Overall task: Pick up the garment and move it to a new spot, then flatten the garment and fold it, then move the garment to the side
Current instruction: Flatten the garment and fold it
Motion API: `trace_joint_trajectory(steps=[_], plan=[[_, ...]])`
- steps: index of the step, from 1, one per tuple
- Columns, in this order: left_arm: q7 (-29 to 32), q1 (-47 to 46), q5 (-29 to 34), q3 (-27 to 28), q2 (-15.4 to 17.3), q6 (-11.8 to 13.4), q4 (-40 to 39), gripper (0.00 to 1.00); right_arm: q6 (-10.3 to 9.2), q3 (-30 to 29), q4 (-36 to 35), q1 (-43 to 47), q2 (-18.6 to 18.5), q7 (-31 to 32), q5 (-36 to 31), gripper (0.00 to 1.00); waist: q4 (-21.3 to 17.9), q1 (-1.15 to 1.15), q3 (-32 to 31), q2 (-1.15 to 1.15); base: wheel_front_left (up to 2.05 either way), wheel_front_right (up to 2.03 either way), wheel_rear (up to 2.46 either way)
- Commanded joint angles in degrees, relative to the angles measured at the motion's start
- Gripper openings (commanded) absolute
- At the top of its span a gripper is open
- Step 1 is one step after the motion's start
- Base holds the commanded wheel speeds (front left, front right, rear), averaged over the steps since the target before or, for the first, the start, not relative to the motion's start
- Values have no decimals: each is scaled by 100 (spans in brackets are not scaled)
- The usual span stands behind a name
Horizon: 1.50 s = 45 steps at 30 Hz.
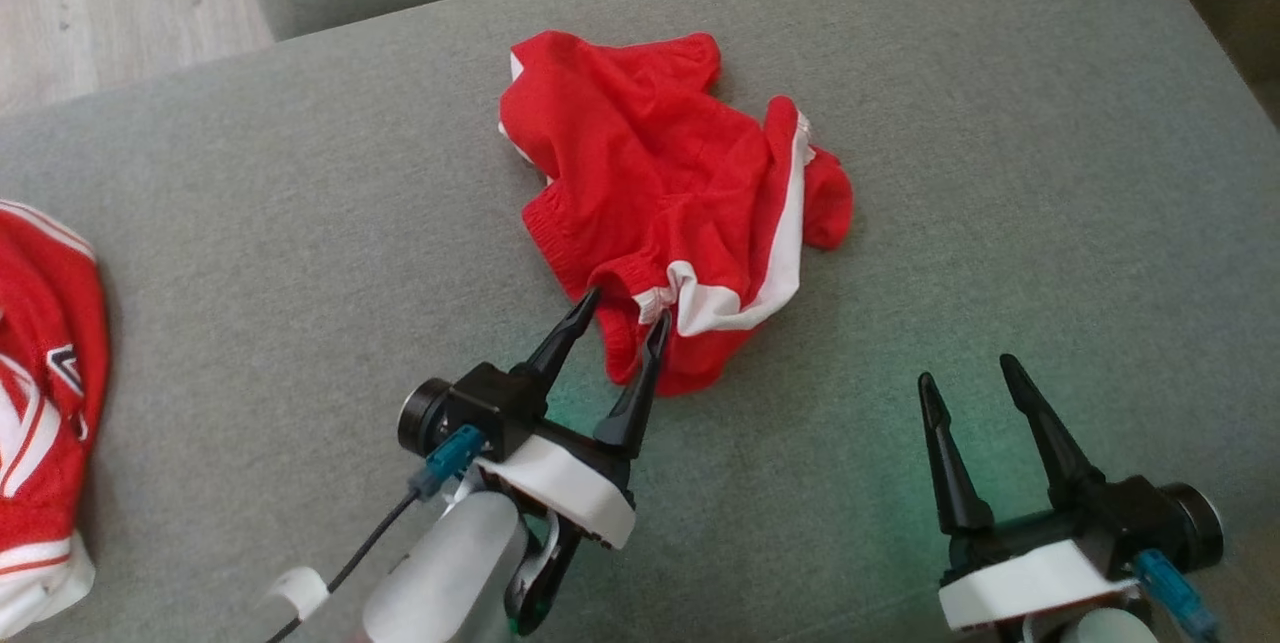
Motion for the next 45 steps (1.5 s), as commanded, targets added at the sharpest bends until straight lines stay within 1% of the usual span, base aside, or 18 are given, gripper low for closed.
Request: trace_joint_trajectory(steps=[1,5,12,13,14,15,16,17,22,25,28,29,30,31,38,41,45], plan=[[-29,-239,-44,94,-10,9,-106,100,-4,156,-166,-181,-49,-15,21,100,-33,-1,1,0,0,0,0],[-29,-297,-127,-19,-10,24,57,100,-4,182,-165,-191,-49,-15,16,100,-96,-1,16,0,0,0,0],[-29,-440,-258,-53,-10,91,126,100,-4,205,-192,-220,-49,-15,-10,100,-121,-1,90,0,0,0,0],[-29,-457,-279,-64,-10,93,152,98,-4,214,-193,-225,-49,-15,-17,100,-121,-1,97,0,0,0,0],[-29,-473,-309,-87,-10,88,194,89,-4,221,-195,-231,-49,-15,-24,100,-120,-1,105,0,0,0,0],[-29,-497,-342,-111,-10,83,235,64,-4,222,-200,-240,-49,-15,-28,100,-116,-1,115,0,0,0,0],[-29,-524,-366,-140,-10,76,268,18,-4,215,-206,-250,-49,-15,-32,100,-107,-1,125,0,0,0,0],[-29,-533,-428,-197,-10,45,327,0,-4,203,-213,-257,-49,-15,-35,100,-92,-1,131,0,0,0,0],[-29,-610,-661,-413,-10,-76,464,0,-4,163,-232,-244,-49,-15,-61,100,62,-1,101,0,0,0,0],[-29,-591,-670,-317,-10,-91,309,0,-4,145,-226,-226,-49,-15,-61,100,276,-1,43,0,0,0,0],[-29,-443,-482,-172,25,-83,90,0,-4,124,-207,-196,-49,-15,-76,100,573,-1,-43,0,0,0,0],[-29,-370,-407,-122,78,-79,3,0,-4,121,-192,-186,-49,-15,-67,100,668,-1,-75,0,0,0,0],[-29,-195,-267,-9,200,-45,-225,0,-4,68,-163,-150,-49,-15,-28,100,901,-1,-154,0,0,0,0],[-29,-94,-207,60,273,-22,-359,0,-4,38,-148,-131,-49,-15,8,100,1022,-1,-194,0,0,0,0],[-29,537,60,758,844,244,-1350,0,-4,-172,-61,-117,-49,-15,289,100,1766,-1,-360,0,0,0,0],[-29,675,44,1049,1018,338,-1516,0,-4,-170,21,-177,-49,-15,342,100,1983,-1,-379,0,0,0,0],[-29,727,60,1267,1127,353,-1599,0,-4,-79,345,-238,-49,-15,370,100,2217,-1,-385,0,0,0,0]])
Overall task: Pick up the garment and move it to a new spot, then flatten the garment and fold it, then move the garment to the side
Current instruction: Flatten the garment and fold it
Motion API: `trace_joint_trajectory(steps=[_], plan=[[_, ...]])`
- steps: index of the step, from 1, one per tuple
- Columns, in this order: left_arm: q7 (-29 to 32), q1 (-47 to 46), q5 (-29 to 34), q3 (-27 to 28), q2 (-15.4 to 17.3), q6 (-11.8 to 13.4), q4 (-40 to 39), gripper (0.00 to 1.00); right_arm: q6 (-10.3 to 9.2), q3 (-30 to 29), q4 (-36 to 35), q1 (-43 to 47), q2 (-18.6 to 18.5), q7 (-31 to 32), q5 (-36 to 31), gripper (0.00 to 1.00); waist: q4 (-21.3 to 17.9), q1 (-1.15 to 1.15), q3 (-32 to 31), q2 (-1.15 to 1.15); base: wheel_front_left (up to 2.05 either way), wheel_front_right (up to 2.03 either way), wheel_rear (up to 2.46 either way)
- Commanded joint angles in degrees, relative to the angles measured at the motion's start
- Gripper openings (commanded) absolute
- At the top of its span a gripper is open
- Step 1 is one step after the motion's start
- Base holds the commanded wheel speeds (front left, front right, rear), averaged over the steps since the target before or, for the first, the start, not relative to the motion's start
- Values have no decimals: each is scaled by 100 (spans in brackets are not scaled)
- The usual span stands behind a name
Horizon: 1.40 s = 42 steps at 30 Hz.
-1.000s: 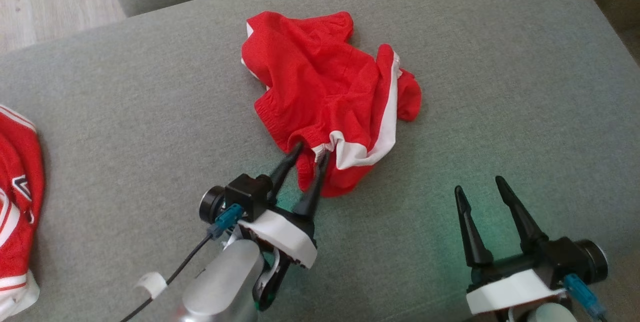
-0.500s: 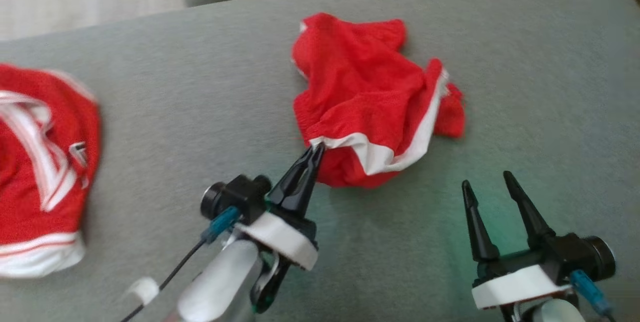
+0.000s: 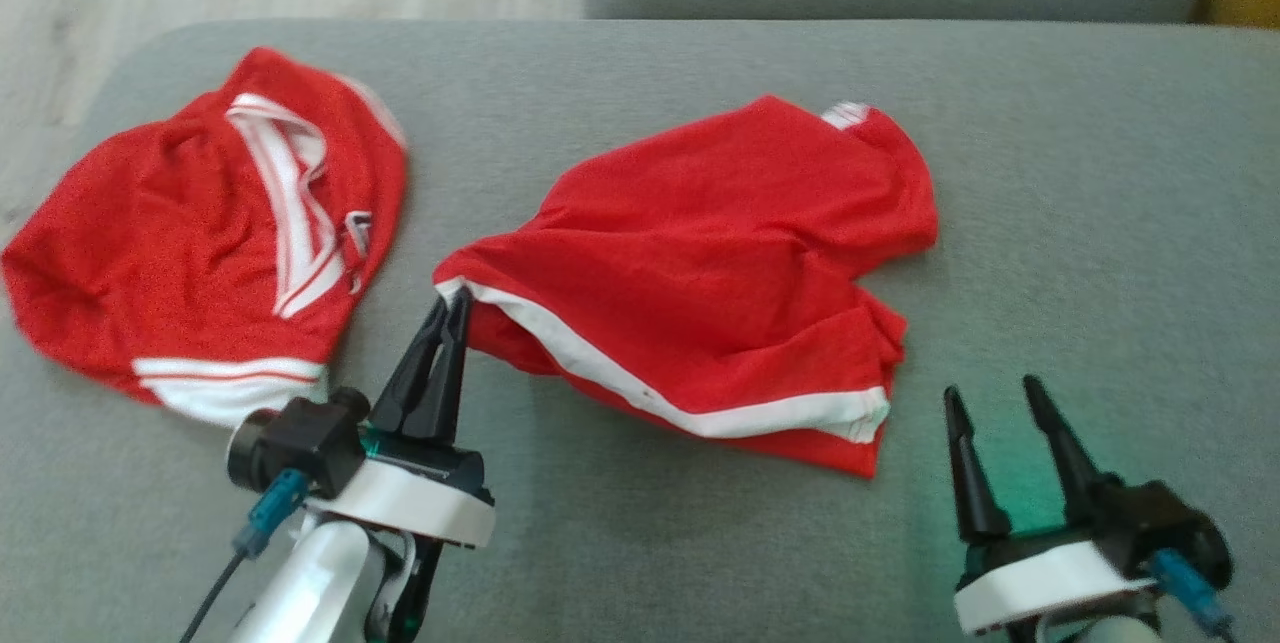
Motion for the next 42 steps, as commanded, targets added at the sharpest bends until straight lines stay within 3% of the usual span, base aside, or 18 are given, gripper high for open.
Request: trace_joint_trajectory(steps=[1,8,16,17,18,19,20,23,25,30,35,42], plan=[[-30,-147,51,280,119,15,-220,0,-4,221,9,-195,-47,-15,27,100,204,0,-34,0,0,0,0],[-30,-119,124,389,2,-81,-252,0,-4,936,934,-482,-47,-15,187,100,359,0,-11,0,0,0,0],[-30,-140,253,464,-137,-168,-212,0,-4,1293,1655,-945,-47,-15,257,100,437,0,49,0,0,0,0],[-30,-144,267,473,-151,-181,-203,0,-4,1323,1738,-988,-47,-15,265,94,446,0,53,0,0,0,0],[-30,-144,267,473,-151,-181,-203,0,-4,1323,1738,-988,-47,-15,265,94,446,0,53,0,0,0,0],[-30,-147,278,483,-164,-193,-196,0,-4,1350,1816,-1027,-47,-15,267,84,453,0,55,0,0,0,0],[-30,-148,288,495,-175,-205,-187,0,-4,1352,1897,-1060,-47,-15,259,61,458,0,57,0,0,0,0],[-30,-151,320,523,-211,-237,-164,0,-4,1381,2031,-1137,-47,-15,281,34,467,0,68,0,0,0,0],[-30,-149,337,547,-234,-255,-154,0,-4,1409,2052,-1167,-47,-15,276,0,462,0,66,0,0,0,0],[-30,-133,384,652,-250,-299,-182,0,-4,1315,1708,-1152,-81,-15,157,0,389,0,29,0,0,0,0],[-30,-253,516,876,-253,-254,-404,0,-4,854,893,-1110,-109,-15,57,0,222,0,9,0,0,0,0],[116,-1430,815,572,134,-490,-639,0,-4,-58,-400,-1786,-362,-15,-243,0,-191,0,213,0,0,0,0]])
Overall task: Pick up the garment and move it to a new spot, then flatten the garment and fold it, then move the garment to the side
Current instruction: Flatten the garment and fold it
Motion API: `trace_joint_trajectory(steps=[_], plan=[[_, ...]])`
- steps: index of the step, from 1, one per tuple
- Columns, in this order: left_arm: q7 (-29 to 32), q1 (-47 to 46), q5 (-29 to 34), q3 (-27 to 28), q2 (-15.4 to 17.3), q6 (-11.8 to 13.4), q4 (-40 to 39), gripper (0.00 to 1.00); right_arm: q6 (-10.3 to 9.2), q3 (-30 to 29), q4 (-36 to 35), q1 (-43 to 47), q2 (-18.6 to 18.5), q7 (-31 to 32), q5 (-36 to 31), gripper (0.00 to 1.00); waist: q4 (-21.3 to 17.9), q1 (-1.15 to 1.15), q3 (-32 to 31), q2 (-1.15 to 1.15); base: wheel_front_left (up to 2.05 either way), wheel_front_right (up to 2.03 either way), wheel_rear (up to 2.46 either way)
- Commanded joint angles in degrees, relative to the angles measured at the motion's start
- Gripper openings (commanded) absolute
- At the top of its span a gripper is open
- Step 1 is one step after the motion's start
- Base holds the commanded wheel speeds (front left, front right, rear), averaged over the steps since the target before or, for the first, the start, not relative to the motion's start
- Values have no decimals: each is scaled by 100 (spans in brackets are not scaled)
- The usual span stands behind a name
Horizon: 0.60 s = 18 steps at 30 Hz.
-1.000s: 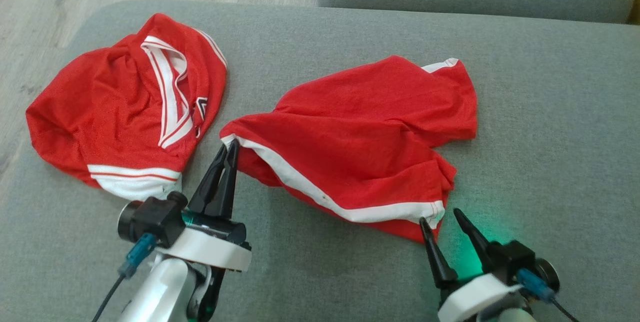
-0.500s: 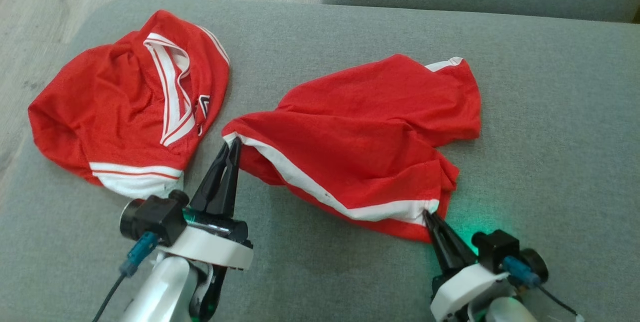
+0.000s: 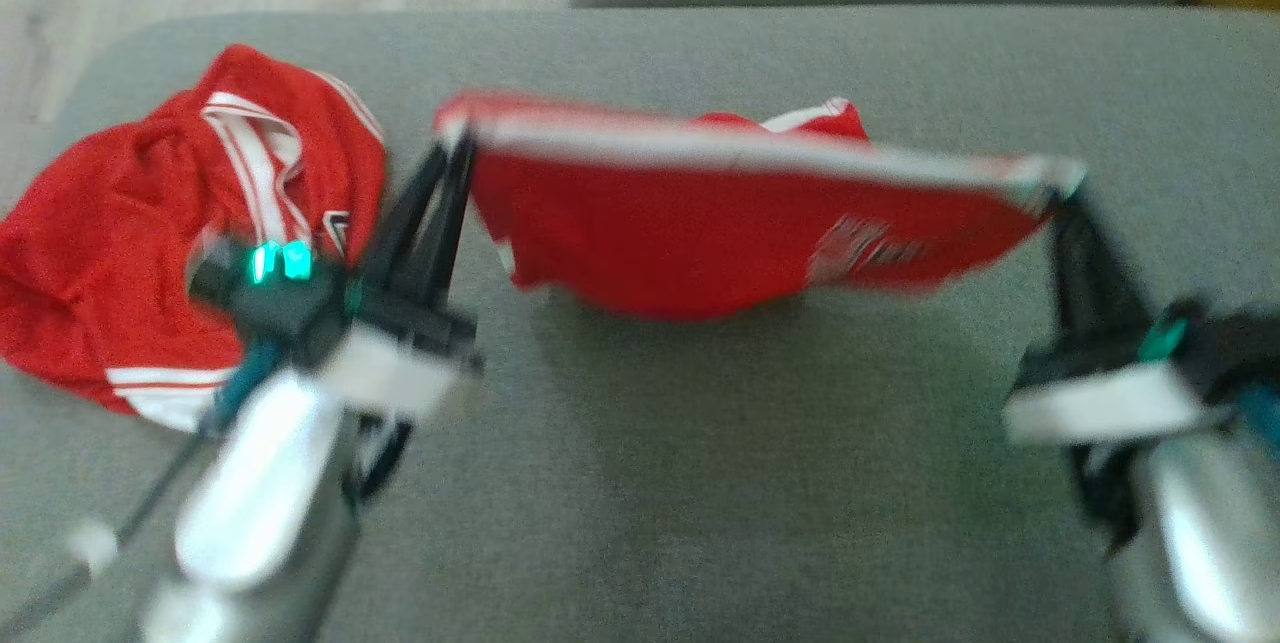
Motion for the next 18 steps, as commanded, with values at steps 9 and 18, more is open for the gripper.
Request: trace_joint_trajectory(steps=[9,18], plan=[[56,-4169,190,-1035,633,-128,372,0,-4,-686,-102,-3382,-878,-22,110,0,-815,0,1096,0,0,0,0],[-121,-5783,180,-1171,390,-130,818,0,-4,-1100,-369,-4664,-1104,-22,-247,0,-1178,0,1510,0,0,0,0]])
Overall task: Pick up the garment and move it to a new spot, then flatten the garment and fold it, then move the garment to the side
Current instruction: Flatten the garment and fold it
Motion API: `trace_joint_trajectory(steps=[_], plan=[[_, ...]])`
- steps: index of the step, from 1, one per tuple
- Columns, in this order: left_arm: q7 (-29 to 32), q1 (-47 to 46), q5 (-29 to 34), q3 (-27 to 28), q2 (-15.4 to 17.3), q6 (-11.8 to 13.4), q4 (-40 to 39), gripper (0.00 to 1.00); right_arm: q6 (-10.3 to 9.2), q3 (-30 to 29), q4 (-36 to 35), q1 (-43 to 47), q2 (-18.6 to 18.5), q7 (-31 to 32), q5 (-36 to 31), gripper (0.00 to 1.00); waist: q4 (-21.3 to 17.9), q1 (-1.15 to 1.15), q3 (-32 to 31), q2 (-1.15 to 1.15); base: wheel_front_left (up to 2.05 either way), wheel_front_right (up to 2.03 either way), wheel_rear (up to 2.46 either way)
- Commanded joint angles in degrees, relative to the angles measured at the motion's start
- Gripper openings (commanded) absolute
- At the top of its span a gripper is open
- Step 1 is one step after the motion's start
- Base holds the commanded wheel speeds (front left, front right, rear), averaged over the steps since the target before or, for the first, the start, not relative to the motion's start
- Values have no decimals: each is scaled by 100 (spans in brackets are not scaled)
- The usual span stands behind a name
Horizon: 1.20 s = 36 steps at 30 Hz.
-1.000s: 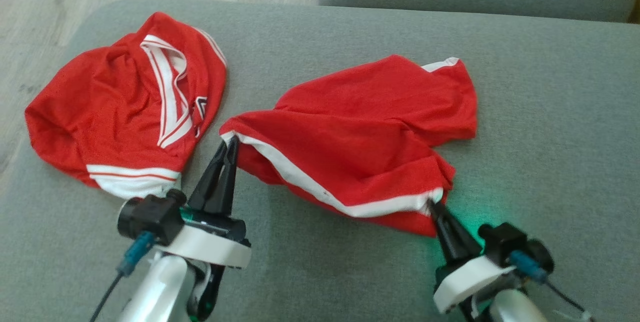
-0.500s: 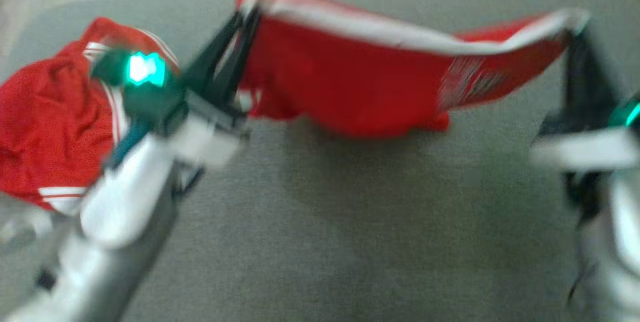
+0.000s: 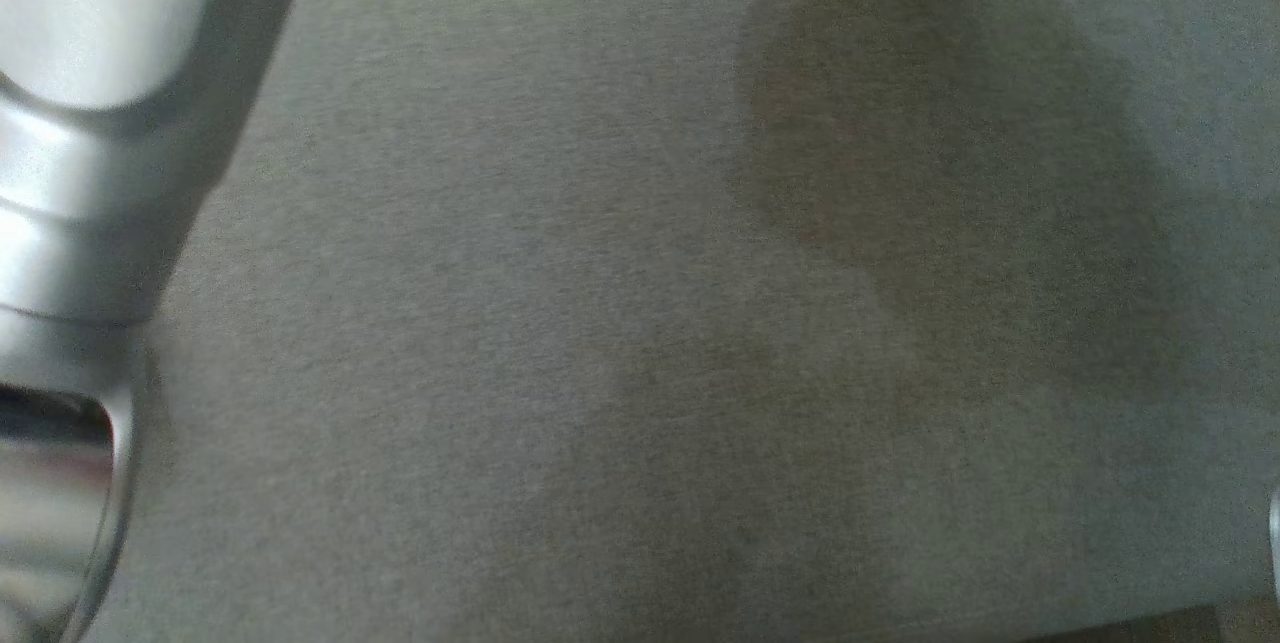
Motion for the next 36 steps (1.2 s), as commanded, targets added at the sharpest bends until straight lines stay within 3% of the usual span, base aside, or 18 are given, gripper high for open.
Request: trace_joint_trajectory(steps=[1,4,10,17,24,31,36], plan=[[-18,95,-86,137,191,11,-256,0,-4,43,-315,106,-12,-5,-10,0,-170,-3,86,0,0,0,0],[-18,505,-225,114,259,11,-409,0,-4,146,-411,432,19,-5,23,0,-201,-3,28,0,0,0,0],[-19,2363,-268,422,462,69,-772,0,-4,353,-713,1995,214,-5,169,0,-131,-3,-144,0,0,0,0],[-20,4906,91,740,260,551,-1349,0,-4,295,-1123,4283,798,-5,245,0,-26,-3,-543,0,0,0,0],[-20,6771,239,965,137,783,-1958,0,-4,342,-1549,5768,1127,-5,402,0,-95,-3,-901,0,0,0,0],[-20,7542,513,1053,53,935,-2496,0,-4,250,-2036,6413,1175,13,388,0,0,-3,-1003,0,0,0,0],[-20,7264,538,1122,-36,859,-2469,0,-4,205,-2027,6035,1092,175,309,0,172,-3,-831,0,0,0,0]])
